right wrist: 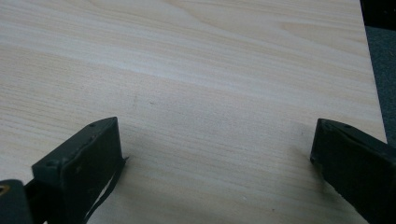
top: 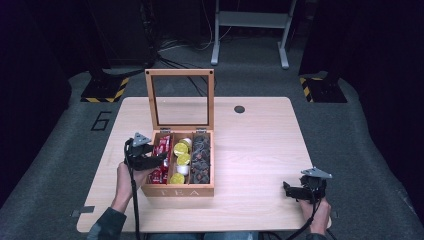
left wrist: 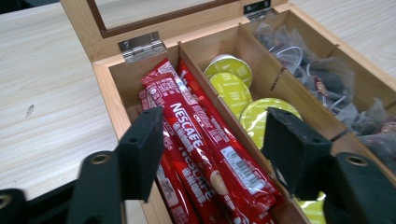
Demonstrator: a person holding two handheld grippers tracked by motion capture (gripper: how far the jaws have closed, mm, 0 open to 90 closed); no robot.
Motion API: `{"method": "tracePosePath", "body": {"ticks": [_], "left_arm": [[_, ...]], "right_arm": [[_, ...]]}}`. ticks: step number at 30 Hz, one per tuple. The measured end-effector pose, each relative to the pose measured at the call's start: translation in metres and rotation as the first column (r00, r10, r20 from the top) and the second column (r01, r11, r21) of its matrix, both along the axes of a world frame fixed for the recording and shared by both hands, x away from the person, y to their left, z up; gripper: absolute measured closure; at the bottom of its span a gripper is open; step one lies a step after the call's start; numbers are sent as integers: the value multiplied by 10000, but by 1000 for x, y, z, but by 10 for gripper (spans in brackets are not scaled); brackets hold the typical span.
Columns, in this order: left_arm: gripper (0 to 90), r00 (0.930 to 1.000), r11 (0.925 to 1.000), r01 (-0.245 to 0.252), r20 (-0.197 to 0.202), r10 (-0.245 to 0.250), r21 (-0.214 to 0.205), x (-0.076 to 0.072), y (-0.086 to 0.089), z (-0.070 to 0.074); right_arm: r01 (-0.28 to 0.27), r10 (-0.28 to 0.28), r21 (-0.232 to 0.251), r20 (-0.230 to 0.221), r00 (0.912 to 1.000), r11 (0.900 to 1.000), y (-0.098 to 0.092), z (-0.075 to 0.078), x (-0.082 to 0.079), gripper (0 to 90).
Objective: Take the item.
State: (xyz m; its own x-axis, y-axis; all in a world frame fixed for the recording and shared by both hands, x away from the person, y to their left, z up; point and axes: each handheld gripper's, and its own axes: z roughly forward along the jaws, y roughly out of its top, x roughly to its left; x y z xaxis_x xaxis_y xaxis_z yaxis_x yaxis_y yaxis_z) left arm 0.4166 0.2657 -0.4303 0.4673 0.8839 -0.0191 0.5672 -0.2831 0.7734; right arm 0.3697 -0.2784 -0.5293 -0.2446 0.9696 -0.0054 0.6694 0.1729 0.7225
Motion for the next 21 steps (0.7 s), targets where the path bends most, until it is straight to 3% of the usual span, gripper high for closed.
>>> {"method": "tracePosePath", "body": {"ticks": [2,6,9,21], "left_arm": [[438,10000,10000,-28,-44,28,54,2,-1,-1],[480,9981,9996,-180,-579,193,234,11,0,-8],[507,9956,9994,-309,-879,319,128,17,2,-13],[659,9910,9991,-410,-1266,423,134,20,-2,-19]], "right_arm": [[-1,1,1,14,10000,10000,0,0,0,14],[-2,2,15,15,10000,10000,0,0,0,14],[-15,15,24,12,10000,10000,0,0,0,14],[40,-40,81,42,10000,10000,0,0,0,22]]}}
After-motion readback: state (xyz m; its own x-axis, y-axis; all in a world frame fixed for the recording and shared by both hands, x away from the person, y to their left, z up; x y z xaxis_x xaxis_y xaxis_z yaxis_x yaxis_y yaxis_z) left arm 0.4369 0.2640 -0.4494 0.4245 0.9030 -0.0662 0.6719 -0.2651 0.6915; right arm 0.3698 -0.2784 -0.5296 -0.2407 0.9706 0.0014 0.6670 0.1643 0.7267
